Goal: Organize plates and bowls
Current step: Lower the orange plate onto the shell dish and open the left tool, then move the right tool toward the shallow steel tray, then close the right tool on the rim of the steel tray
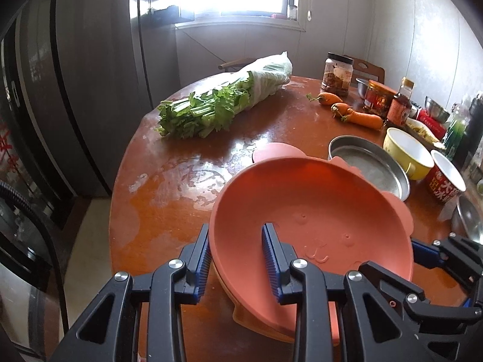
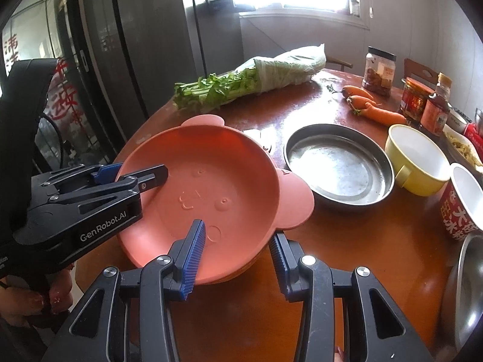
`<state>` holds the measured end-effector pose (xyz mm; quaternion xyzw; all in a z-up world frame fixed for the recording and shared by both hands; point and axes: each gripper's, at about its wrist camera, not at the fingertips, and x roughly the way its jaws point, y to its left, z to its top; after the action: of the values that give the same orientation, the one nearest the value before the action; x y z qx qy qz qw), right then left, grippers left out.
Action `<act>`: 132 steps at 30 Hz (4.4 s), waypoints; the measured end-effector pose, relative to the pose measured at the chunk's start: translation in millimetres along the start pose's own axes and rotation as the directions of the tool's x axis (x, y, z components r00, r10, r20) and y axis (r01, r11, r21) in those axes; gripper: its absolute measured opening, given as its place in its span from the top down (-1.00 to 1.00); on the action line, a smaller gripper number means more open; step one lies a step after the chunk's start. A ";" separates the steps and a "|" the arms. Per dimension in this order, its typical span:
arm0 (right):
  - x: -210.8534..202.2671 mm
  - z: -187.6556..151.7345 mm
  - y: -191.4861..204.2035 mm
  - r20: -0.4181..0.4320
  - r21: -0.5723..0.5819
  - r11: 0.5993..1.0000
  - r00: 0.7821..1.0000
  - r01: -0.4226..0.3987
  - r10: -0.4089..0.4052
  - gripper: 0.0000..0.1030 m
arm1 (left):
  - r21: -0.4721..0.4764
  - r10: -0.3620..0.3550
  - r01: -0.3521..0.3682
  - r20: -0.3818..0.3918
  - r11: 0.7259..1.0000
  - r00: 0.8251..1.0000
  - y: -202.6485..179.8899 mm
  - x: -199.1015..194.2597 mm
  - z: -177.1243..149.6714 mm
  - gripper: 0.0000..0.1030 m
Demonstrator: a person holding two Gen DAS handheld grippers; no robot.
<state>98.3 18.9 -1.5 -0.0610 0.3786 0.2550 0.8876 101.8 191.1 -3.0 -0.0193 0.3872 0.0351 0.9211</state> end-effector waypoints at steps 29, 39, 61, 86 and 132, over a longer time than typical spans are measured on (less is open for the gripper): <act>2.0 -0.1 23.3 -0.001 -0.086 0.995 0.998 0.058 -0.058 -0.01 | -0.028 0.011 -0.011 0.009 1.000 1.000 10.4 -8.1 -1.2 0.37; -3.0 -1.9 18.8 0.001 -0.067 0.996 0.999 0.051 -0.051 -0.09 | -0.011 0.008 -0.008 0.011 1.000 1.000 6.1 -11.0 -0.7 0.37; -75.9 -23.4 -51.3 0.072 0.057 0.988 0.986 0.145 -0.149 -0.28 | 0.062 -0.150 0.145 0.072 0.987 0.986 -78.3 -39.9 13.8 0.09; -96.3 -36.7 -124.1 0.086 0.215 0.965 0.981 0.153 -0.174 -0.42 | 0.128 -0.193 0.190 0.013 0.973 0.981 -137.4 -30.0 31.6 -0.27; 5.9 2.3 -91.3 -0.180 -0.008 0.998 0.982 0.062 -0.062 0.09 | 0.112 -0.176 0.176 -0.015 0.978 0.984 -91.7 -28.4 27.3 -0.44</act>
<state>148.8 -56.8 -11.8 -0.0967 0.4548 0.2211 0.8573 108.7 99.9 37.1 -0.0012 0.3876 -0.0686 0.9193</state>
